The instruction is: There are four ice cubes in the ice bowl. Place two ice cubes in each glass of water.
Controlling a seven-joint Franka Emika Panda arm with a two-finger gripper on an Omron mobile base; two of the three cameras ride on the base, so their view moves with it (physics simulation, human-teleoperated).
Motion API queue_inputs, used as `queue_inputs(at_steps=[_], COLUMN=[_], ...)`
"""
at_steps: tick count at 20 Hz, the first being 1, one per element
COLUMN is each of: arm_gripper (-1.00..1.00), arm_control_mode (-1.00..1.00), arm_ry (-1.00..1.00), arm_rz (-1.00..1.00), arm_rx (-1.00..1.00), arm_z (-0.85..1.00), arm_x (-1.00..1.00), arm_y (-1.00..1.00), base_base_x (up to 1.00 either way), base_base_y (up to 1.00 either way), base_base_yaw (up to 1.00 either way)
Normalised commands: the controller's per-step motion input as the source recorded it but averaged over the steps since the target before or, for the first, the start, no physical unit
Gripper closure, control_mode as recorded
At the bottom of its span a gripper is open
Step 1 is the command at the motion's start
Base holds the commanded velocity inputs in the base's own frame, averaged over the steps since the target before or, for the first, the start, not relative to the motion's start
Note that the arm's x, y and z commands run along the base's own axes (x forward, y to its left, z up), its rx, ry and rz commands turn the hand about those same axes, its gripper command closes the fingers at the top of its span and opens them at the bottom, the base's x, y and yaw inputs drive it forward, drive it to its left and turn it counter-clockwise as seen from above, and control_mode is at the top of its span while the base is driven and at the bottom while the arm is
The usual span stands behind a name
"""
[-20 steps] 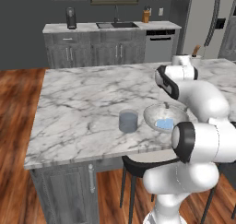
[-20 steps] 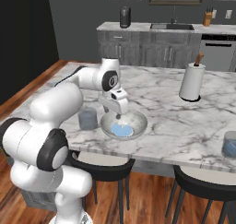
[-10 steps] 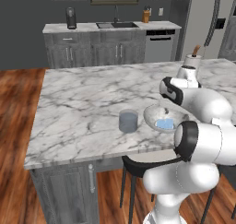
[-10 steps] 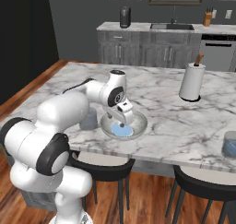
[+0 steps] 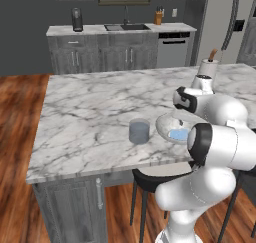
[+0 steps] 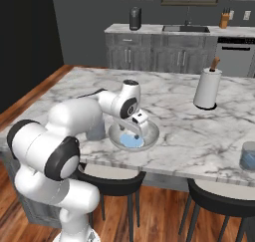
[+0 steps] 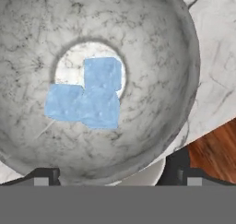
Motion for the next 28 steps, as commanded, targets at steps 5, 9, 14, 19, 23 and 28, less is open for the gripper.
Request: queue_inputs(at_steps=[5,9,14,19,23,28], arm_gripper=[-1.00,-1.00,-1.00,-1.00,-1.00,-1.00], arm_control_mode=[-1.00,-1.00,-1.00,-1.00,-1.00,-1.00], arm_ry=[0.00,0.00,0.00,0.00,0.00,0.00], arm_rz=[0.03,0.02,0.03,0.01,0.00,0.00], arm_rx=[0.00,0.00,0.00,0.00,0.00,0.00], arm_z=[-0.20,-0.29,-0.30,-0.19,-0.16,-0.20], arm_x=[0.17,0.32,0.34,0.31,0.09,0.08], arm_y=[-0.09,0.00,0.00,-0.02,-0.17,-0.12], base_base_x=[0.00,0.00,0.00,0.00,0.00,0.00], base_base_y=[0.00,0.00,0.00,0.00,0.00,0.00], base_base_yaw=[0.00,0.00,0.00,0.00,0.00,0.00])
